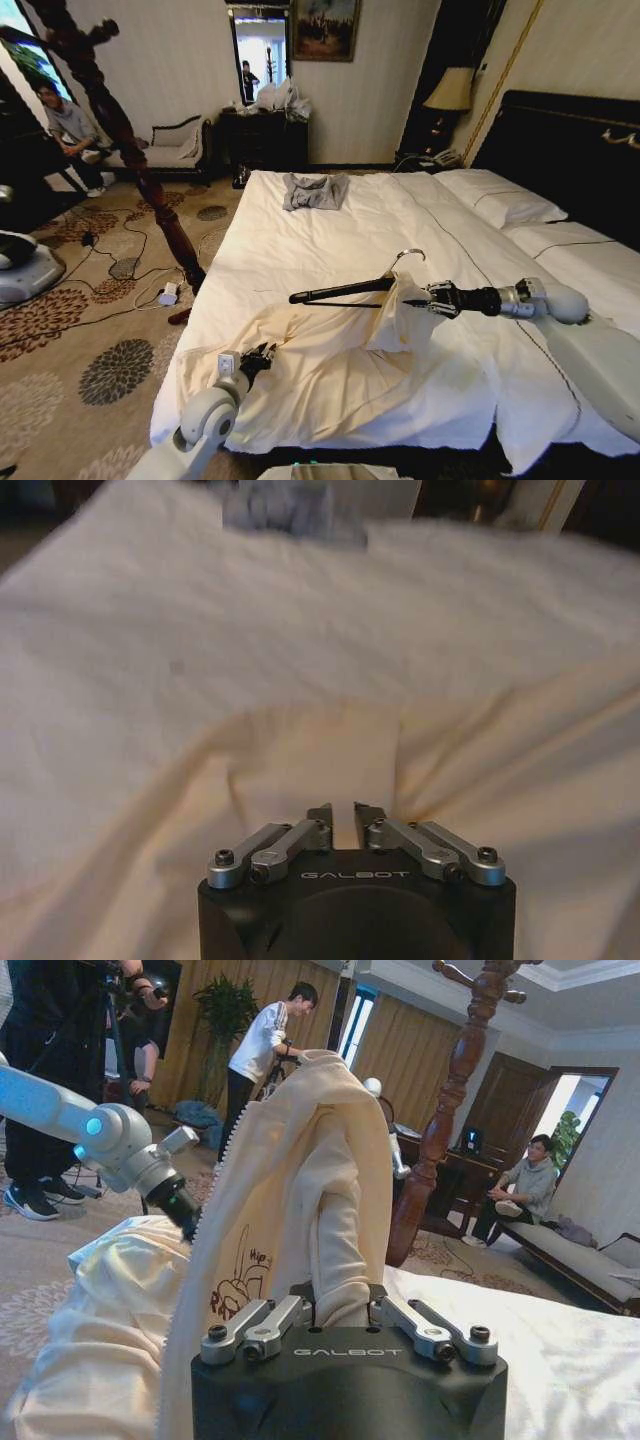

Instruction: Pick up the clothes from the bed and hang them on the clothes hanger.

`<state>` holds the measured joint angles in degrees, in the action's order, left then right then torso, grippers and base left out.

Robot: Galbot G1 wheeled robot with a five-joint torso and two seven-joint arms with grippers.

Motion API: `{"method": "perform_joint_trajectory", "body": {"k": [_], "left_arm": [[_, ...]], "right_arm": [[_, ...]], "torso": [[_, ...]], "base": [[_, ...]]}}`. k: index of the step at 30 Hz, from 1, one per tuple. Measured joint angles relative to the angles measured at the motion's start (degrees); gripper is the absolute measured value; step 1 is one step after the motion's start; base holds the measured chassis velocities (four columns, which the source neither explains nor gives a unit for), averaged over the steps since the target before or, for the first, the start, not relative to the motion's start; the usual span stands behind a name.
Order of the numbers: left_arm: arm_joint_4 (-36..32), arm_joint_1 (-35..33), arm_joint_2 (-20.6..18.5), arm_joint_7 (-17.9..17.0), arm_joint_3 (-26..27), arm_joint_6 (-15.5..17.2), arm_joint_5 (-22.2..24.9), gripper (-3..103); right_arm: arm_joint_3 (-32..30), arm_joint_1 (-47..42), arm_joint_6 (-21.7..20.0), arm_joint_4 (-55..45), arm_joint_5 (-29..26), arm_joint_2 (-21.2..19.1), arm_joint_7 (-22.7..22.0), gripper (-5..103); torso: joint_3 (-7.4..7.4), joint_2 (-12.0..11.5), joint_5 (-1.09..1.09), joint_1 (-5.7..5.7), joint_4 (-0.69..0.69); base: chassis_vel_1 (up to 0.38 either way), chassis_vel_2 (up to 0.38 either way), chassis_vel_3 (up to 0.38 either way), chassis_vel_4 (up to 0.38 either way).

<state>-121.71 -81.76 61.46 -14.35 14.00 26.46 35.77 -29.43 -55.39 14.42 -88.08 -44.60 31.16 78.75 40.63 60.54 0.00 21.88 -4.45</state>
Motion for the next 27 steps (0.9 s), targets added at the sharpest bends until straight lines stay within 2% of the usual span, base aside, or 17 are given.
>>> {"method": "perform_joint_trajectory", "body": {"k": [1,3,4,6,7,9,11,13,15,17,18,20,24,25,27], "left_arm": [[0.0,0.4,0.3,0.3,0.4,-1.3,0.1,8],[0.0,0.5,0.4,0.3,0.6,-1.5,0.4,8],[0.7,2.0,1.4,-0.7,2.1,-1.6,2.6,7],[2.4,4.3,2.2,-2.0,4.1,-1.1,4.4,18],[2.4,4.3,2.2,-2.0,4.1,-1.1,4.4,18],[5.7,8.5,2.7,-3.5,6.4,1.0,6.4,28],[6.4,9.5,2.7,-3.8,6.7,1.6,6.9,28],[9.2,12.9,2.7,-4.2,7.4,4.1,9.5,39],[10.5,14.1,2.8,-4.2,7.1,4.8,10.5,50],[11.5,14.8,2.9,-4.2,6.5,5.4,11.2,50],[12.9,15.4,3.3,-4.2,5.8,6.1,11.6,61],[13.5,15.5,3.4,-4.1,5.4,6.3,11.6,61],[15.9,15.7,4.5,-4.0,4.1,7.4,11.0,83],[15.9,15.7,4.5,-4.0,4.1,7.4,11.0,83],[16.7,15.7,4.7,-4.0,3.7,7.6,10.4,93]], "right_arm": [[0.0,0.0,0.1,0.1,0.0,0.1,0.1,19],[0.0,0.0,0.1,0.1,0.0,0.1,0.1,19],[0.0,-0.1,0.3,0.3,0.1,0.3,0.2,19],[0.0,-0.2,0.5,0.5,0.1,0.4,0.4,19],[0.0,-0.2,0.5,0.5,0.1,0.4,0.4,19],[0.0,-0.3,0.8,0.9,0.3,0.6,0.7,19],[0.0,-0.3,0.8,0.9,0.3,0.6,0.8,19],[0.0,-0.3,0.9,1.0,0.4,0.8,0.9,19],[0.0,-0.2,0.9,1.1,0.4,0.8,1.0,19],[0.1,-0.2,0.9,1.1,0.5,0.8,1.0,19],[0.2,-0.1,0.9,1.2,0.6,0.8,1.1,19],[0.2,-0.1,0.9,1.2,0.6,0.9,1.1,19],[0.2,-0.2,1.0,1.2,0.6,0.9,1.2,19],[0.2,-0.2,1.0,1.2,0.6,0.9,1.2,19],[0.2,-0.3,1.1,1.2,0.8,0.9,1.3,19]], "torso": [[0.00,0.0,0.00,0.00,0.00],[0.00,0.0,0.00,0.00,0.00],[0.00,0.0,0.00,0.00,0.01],[0.00,0.0,0.00,0.00,-0.01],[0.00,0.0,0.00,0.00,-0.01],[0.00,0.0,0.00,0.00,-0.01],[0.00,0.0,0.00,0.00,0.00],[0.00,0.0,0.00,0.01,-0.01],[0.00,0.0,0.00,0.01,-0.01],[0.00,0.0,0.00,0.00,-0.01],[0.00,0.0,0.00,0.00,-0.01],[0.00,0.0,0.00,0.00,0.00],[0.00,0.0,0.00,0.01,0.00],[0.00,0.0,0.00,0.01,0.00],[0.00,0.0,0.00,0.00,0.00]], "base": [[0.000,0.000,0.000,0.000],[0.000,0.000,0.000,0.000],[0.000,0.000,0.000,0.000],[0.000,0.000,0.000,0.000],[0.000,0.000,0.000,0.000],[0.000,0.000,0.000,0.000],[0.000,0.000,0.000,0.000],[0.000,0.000,0.000,0.000],[0.000,0.000,0.000,0.000],[0.000,0.000,0.000,0.000],[0.000,0.000,0.000,0.000],[0.000,0.000,0.000,0.000],[0.000,0.000,0.000,0.000],[0.000,0.000,0.000,0.000],[0.000,0.000,0.000,0.000]]}}
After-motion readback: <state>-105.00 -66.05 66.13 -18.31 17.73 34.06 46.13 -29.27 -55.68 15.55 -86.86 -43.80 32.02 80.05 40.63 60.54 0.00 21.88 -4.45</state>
